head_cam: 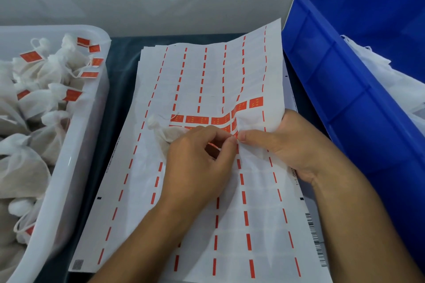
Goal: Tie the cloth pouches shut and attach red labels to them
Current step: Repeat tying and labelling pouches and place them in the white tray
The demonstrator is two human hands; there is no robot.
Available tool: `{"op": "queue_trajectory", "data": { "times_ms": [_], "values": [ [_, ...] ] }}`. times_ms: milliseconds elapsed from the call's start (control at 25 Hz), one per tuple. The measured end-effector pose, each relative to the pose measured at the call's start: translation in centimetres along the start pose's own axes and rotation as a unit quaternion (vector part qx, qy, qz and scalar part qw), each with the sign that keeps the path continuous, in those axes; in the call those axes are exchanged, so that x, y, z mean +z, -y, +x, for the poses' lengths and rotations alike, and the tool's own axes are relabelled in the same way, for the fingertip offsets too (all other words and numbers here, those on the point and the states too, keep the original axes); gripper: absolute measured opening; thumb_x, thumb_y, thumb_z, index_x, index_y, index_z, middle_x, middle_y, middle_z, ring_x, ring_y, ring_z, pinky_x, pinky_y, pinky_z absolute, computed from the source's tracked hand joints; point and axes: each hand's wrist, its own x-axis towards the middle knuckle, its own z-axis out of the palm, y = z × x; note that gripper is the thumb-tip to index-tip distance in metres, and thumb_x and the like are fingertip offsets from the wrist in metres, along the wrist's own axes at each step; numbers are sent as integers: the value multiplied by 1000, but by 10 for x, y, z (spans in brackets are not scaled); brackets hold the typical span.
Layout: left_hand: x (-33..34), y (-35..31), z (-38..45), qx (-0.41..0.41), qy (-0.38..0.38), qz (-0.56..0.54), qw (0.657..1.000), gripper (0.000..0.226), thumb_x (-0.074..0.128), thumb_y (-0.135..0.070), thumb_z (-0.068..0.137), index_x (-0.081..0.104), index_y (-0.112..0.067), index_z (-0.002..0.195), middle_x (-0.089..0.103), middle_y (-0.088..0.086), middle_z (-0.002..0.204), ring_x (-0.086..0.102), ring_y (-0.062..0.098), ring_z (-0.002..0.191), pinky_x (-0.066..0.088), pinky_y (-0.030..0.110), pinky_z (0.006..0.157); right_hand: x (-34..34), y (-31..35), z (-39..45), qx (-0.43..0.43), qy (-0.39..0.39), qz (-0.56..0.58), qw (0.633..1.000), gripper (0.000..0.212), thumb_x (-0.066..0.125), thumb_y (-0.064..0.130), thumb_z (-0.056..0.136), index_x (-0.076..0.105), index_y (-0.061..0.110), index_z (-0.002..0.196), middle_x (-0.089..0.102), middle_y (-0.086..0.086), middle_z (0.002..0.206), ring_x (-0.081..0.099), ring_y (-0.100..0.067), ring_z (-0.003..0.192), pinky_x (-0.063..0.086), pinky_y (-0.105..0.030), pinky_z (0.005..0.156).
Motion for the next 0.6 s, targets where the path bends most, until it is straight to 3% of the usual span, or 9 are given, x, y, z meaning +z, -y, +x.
{"op": "queue_trajectory", "data": {
  "times_ms": [360, 520, 600],
  "values": [
    [-2, 0, 1, -8, 5, -21, 1000, 13, 70, -38, 93, 66, -44, 82, 66, -32, 78, 63, -11, 85, 49, 1, 67, -1, 0, 0, 1, -2, 1, 1000, 37, 84, 37, 81, 69, 40, 115, 77, 19, 104, 78, -16, 88, 63, -48, 82],
    [-5, -1, -1, 31, 0, 5, 1000, 13, 72, -34, 92, 66, -44, 85, 65, -31, 82, 63, -8, 88, 51, 3, 70, -2, -1, 0, -5, -2, -1, 1000, 33, 84, 37, 81, 69, 41, 111, 77, 21, 101, 78, -12, 85, 64, -44, 79],
    [-6, 0, 0, 65, -8, 35, 997, 6, 73, -32, 92, 72, -36, 88, 68, -24, 83, 66, 1, 80, 56, 10, 67, -2, -1, 0, -8, -1, -3, 1000, 33, 84, 39, 82, 69, 42, 111, 76, 24, 101, 78, -10, 84, 64, -40, 74]
  ]
}}
